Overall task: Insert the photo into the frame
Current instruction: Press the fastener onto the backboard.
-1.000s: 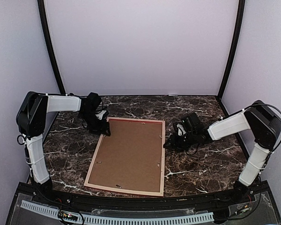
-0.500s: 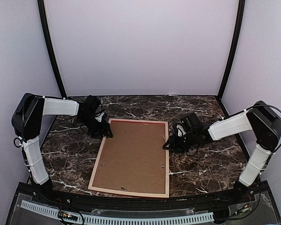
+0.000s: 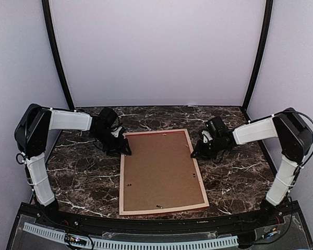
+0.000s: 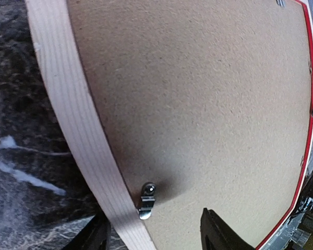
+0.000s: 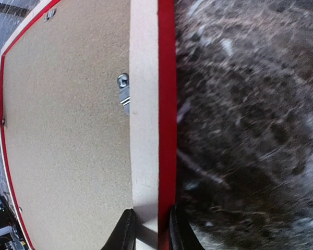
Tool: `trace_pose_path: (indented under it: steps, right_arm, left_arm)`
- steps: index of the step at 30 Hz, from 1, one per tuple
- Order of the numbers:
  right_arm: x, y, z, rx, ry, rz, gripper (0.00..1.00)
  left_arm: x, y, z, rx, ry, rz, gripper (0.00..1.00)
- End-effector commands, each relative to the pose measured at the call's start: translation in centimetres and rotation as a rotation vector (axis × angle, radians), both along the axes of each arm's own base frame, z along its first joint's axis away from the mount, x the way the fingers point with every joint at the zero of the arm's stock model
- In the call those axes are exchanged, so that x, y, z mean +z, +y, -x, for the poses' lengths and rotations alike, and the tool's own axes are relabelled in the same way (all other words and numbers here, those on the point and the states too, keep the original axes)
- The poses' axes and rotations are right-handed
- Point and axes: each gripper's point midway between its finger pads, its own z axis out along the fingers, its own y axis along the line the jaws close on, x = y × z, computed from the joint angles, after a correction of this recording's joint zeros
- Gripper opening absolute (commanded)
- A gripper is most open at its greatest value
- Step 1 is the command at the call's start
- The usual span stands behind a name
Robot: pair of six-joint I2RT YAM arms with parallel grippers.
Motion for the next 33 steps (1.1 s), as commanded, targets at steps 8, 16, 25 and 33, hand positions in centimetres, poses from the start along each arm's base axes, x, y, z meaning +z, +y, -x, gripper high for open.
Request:
trace_pose_path:
  steps: [8,16,25,33]
  right_arm:
    - [-4.8,-5.6,0.9,-0.06,0.163,0.243,0.03]
    - [-5.4,-5.4,0.5,-0.077,0.196,0.249,0.01]
    - [-5.5,-5.3,0.4,-0.073,0.197,0.241,0.01]
    - [-5.3,-5.4,0.5,-0.071,0.19,0.233,0.01]
  left_arm:
    - [3.5,-0.3,-1.0,-0.1,-0.173,-0.111,0.69]
    - [2.3,1.3,-2.7,-0.133,-0.226,-0.249,0.74]
    - [1.5,1.8,-3.6,-0.158,-0.217,-0.316,0.6]
    - [0.5,1.0,-2.8,-0.188,-0.176,-0.278,0.6]
